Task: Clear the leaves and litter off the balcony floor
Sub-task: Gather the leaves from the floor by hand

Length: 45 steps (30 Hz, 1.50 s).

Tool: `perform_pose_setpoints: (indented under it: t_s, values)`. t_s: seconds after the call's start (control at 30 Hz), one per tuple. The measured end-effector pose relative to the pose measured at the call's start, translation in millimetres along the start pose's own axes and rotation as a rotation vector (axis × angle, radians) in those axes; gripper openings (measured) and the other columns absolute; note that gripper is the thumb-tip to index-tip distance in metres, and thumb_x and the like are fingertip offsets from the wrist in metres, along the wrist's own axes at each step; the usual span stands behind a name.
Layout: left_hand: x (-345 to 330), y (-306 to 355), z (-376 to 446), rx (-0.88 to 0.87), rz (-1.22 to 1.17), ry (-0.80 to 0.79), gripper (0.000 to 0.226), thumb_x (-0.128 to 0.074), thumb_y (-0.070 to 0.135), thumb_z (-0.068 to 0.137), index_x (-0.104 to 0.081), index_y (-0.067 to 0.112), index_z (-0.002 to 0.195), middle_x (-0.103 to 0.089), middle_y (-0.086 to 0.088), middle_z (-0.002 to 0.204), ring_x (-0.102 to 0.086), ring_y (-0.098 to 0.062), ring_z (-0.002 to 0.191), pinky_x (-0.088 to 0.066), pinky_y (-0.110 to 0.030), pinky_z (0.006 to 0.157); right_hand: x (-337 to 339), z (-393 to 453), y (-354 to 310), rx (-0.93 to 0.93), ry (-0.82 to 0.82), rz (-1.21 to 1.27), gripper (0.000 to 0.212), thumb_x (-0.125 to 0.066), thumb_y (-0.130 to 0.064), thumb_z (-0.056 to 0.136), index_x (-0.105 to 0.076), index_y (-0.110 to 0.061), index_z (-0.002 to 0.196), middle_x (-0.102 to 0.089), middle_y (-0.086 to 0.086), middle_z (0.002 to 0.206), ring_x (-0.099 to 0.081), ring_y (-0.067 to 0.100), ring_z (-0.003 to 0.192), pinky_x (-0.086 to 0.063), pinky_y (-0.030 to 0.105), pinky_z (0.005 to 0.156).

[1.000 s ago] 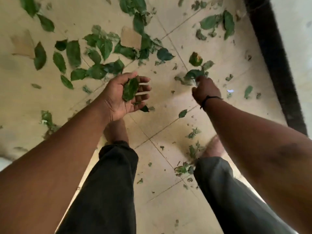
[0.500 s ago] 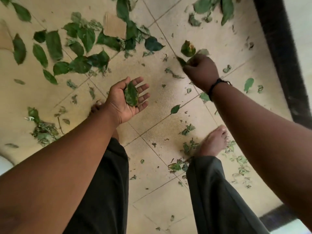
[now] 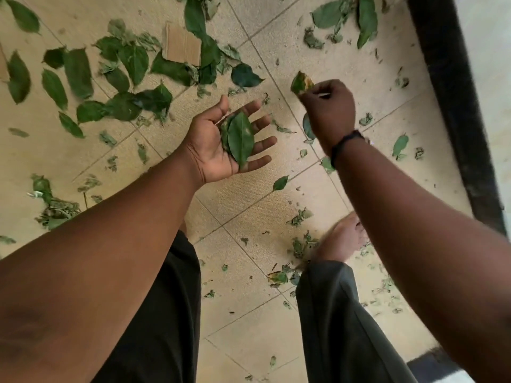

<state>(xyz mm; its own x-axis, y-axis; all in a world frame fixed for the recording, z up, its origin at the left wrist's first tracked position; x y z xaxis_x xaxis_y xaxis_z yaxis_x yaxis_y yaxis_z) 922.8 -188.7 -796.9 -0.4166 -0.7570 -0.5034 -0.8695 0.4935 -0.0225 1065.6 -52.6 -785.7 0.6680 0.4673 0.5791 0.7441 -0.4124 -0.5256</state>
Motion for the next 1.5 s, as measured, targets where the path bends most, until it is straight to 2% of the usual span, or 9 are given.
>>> perform_pose_setpoints:
  t_s: [0.13, 0.3, 0.47, 0.63, 0.9, 1.1, 1.2, 1.37, 1.5]
  values:
    - [4, 6, 0, 0.029, 0.041, -0.026, 0.056, -0.028, 0.063, 0.097, -0.069, 0.027, 0.109, -0.068, 0.000, 0.111, -0.064, -0.032, 0.110, -0.053, -0.048, 0.088, -5, 63, 8, -0.015, -0.126, -0.450, 0.051, -0.068, -0.040, 0.087, -0.051, -0.020, 0.130, -0.055, 0.007, 0.129, -0.056, 0.024, 0.111, -0.046, 0.029, 0.083]
    - [10, 17, -1, 0.012, 0.091, 0.031, 0.049, -0.030, 0.056, 0.098, -0.068, 0.027, 0.109, -0.069, 0.000, 0.109, -0.066, -0.028, 0.103, -0.053, -0.041, 0.085, -9, 93, 5, -0.014, -0.200, -0.645, 0.036, -0.066, -0.033, 0.089, -0.065, -0.016, 0.120, -0.063, 0.012, 0.122, -0.058, 0.029, 0.111, -0.047, 0.034, 0.090]
    - [12, 19, 9, -0.059, 0.025, 0.141, 0.040, -0.032, 0.040, 0.099, -0.069, 0.024, 0.103, -0.070, 0.000, 0.098, -0.066, -0.024, 0.092, -0.051, -0.032, 0.076, -7, 60, -2, -0.052, -0.218, -0.145, 0.009, -0.068, -0.025, 0.088, -0.066, -0.017, 0.088, -0.063, 0.000, 0.085, -0.055, 0.013, 0.068, -0.049, 0.027, 0.062]
    - [9, 16, 13, -0.060, 0.049, 0.132, 0.037, -0.041, 0.047, 0.096, -0.069, 0.024, 0.104, -0.069, -0.005, 0.114, -0.063, -0.026, 0.107, -0.047, -0.042, 0.096, -19, -38, -29, -0.098, -0.680, 0.204, 0.010, -0.068, -0.024, 0.090, -0.063, -0.016, 0.089, -0.069, -0.006, 0.078, -0.052, 0.005, 0.053, -0.043, 0.019, 0.050]
    - [-3, 17, 6, -0.009, 0.051, -0.033, 0.042, -0.044, 0.046, 0.089, -0.069, 0.017, 0.108, -0.071, -0.001, 0.106, -0.067, -0.025, 0.101, -0.054, -0.043, 0.085, -12, -7, 13, -0.151, -0.117, 0.203, 0.023, -0.064, -0.032, 0.092, -0.058, -0.015, 0.078, -0.062, 0.002, 0.076, -0.050, 0.013, 0.058, -0.043, 0.030, 0.060]
    - [-10, 32, 9, 0.011, 0.188, -0.082, 0.044, -0.050, 0.041, 0.081, -0.065, 0.016, 0.113, -0.069, -0.002, 0.109, -0.068, -0.024, 0.100, -0.056, -0.040, 0.081, -17, 41, 23, -0.052, -0.192, -0.156, 0.022, -0.063, -0.032, 0.090, -0.055, -0.019, 0.074, -0.065, 0.007, 0.079, -0.060, 0.022, 0.071, -0.054, 0.037, 0.072]
    - [-13, 35, 12, 0.016, 0.223, -0.083, 0.036, -0.051, 0.039, 0.083, -0.067, 0.018, 0.107, -0.069, -0.001, 0.107, -0.067, -0.023, 0.102, -0.055, -0.038, 0.081, -27, 44, -4, 0.008, -0.311, -0.116, 0.026, -0.059, -0.040, 0.094, -0.061, -0.015, 0.086, -0.065, 0.003, 0.082, -0.058, 0.016, 0.060, -0.048, 0.024, 0.054]
    - [-16, 30, 11, 0.042, 0.231, -0.106, 0.031, -0.048, 0.033, 0.088, -0.076, 0.022, 0.096, -0.070, 0.002, 0.108, -0.064, -0.018, 0.098, -0.053, -0.032, 0.078, -38, 32, -15, -0.331, -0.684, 0.131, 0.049, -0.045, -0.065, 0.091, -0.063, -0.019, 0.087, -0.067, 0.000, 0.084, -0.064, 0.020, 0.070, -0.053, 0.031, 0.071]
    - [-4, 21, 1, 0.052, 0.117, -0.051, 0.023, -0.055, 0.029, 0.077, -0.067, 0.019, 0.060, -0.070, 0.002, 0.087, -0.067, -0.023, 0.089, -0.051, -0.025, 0.066, -51, 35, -1, -0.229, -0.506, -0.066, 0.036, -0.056, -0.047, 0.094, -0.066, -0.013, 0.101, -0.065, 0.003, 0.087, -0.063, 0.020, 0.070, -0.052, 0.030, 0.066]
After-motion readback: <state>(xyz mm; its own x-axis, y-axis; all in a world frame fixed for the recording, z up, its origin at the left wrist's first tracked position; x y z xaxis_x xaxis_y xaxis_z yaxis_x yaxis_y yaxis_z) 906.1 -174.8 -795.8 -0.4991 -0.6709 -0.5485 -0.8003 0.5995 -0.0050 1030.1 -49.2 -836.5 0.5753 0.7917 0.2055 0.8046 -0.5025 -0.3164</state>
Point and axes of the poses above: each hand's wrist, its own z-axis towards the middle knuckle, its own x-axis out of the back of the hand, y = z × x, the point moved 2 cm from there along z, towards the middle knuckle
